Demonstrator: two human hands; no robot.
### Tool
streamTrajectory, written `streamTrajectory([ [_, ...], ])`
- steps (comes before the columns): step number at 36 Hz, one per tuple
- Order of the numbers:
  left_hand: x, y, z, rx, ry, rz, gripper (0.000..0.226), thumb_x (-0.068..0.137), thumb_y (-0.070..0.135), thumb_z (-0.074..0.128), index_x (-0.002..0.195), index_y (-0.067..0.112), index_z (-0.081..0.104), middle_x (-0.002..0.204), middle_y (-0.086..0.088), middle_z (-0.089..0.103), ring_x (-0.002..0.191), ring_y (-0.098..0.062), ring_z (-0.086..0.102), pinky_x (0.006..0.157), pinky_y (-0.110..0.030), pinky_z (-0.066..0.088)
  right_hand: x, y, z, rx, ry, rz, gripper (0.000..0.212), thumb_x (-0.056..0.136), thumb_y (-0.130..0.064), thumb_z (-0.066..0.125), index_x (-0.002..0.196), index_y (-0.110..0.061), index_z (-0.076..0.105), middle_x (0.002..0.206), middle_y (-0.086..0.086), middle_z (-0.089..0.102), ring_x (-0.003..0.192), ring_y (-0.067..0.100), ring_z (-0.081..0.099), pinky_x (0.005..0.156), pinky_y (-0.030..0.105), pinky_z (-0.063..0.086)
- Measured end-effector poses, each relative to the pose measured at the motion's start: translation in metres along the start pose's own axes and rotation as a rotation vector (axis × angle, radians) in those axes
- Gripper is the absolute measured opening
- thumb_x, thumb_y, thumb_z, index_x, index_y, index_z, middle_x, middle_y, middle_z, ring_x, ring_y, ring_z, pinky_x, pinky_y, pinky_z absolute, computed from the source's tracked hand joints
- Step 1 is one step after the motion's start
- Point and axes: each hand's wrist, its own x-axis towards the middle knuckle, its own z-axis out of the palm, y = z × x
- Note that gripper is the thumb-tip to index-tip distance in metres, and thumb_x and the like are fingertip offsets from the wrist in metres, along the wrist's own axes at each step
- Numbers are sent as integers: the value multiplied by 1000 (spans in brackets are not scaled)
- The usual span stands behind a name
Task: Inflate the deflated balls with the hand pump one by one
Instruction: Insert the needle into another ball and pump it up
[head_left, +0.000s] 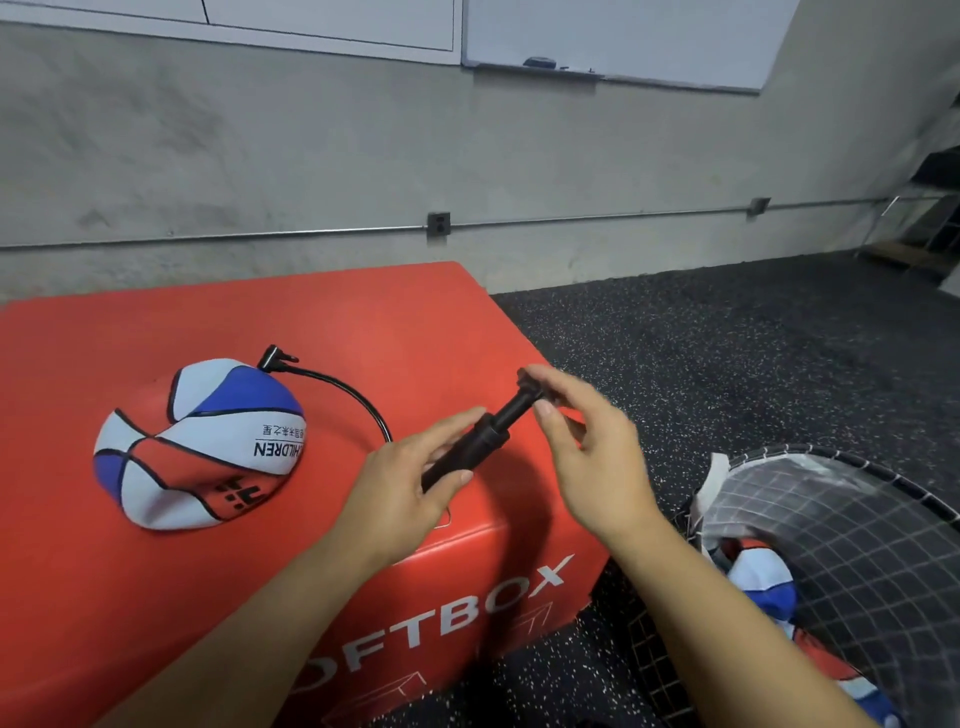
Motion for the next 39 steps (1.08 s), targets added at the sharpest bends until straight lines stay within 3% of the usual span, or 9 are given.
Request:
streamTrajectory([
  [3,0,1,1,26,-29,1,75,96,11,74,147,59,47,129,19,71,119,-3,68,107,-37,55,10,-3,-22,14,93,10,35,104,-7,59,133,-26,67,127,-11,71,119,4,66,104,22,49],
  [7,1,0,5,59,-62,2,74,97,15,73,146,63,45,129,21,70,104,-21,76,101,-37,58,20,-7,-56,-5,216,9,34,105,-4,57,133,-19,68,120,-20,69,110,-10,64,97,12,47],
  [9,1,1,6,60,-62,-4,73,97,16,73,145,63,45,128,22,70,100,-23,77,99,-36,59,22,-6,-67,-6,247,15,34,105,-7,58,132,-26,68,120,-17,72,111,-1,68,100,23,51],
  [11,0,1,6,69,-57,-4,73,97,17,73,145,64,45,128,22,70,99,-23,77,98,-35,59,22,-6,-70,-16,239,21,33,105,-10,58,132,-27,68,123,-15,72,115,5,68,102,28,52],
  [17,-4,2,0,16,-26,-6,72,96,12,73,146,58,49,129,21,70,116,2,68,102,-28,57,21,-22,-55,-35,271,-24,32,106,-11,58,135,-20,69,124,-15,71,115,-1,67,98,16,50],
  [23,-6,1,-2,-31,-7,-21,72,95,8,72,144,56,52,124,27,71,106,-9,75,99,-27,57,19,-27,-32,-26,227,-39,31,105,-7,58,134,-11,69,125,-5,71,112,-5,66,93,9,48],
  [28,-7,2,-6,-90,28,-27,71,93,1,72,145,48,55,126,22,71,119,9,63,107,-15,47,14,-22,-7,-5,155,-67,31,105,-6,59,131,-19,70,128,-7,71,121,5,66,101,18,49],
  [31,-7,0,-7,-121,49,-34,72,93,0,72,144,48,55,127,18,72,121,8,63,108,-15,46,10,-22,9,10,108,-98,33,105,-5,59,130,-23,69,128,-8,71,124,8,65,102,20,49],
  [39,-7,-6,-11,-156,65,-45,71,94,2,72,145,47,52,129,10,71,119,3,66,107,-17,48,-4,-12,39,2,-18,-109,31,104,-4,59,131,-15,70,129,-4,69,124,11,64,104,29,52],
])
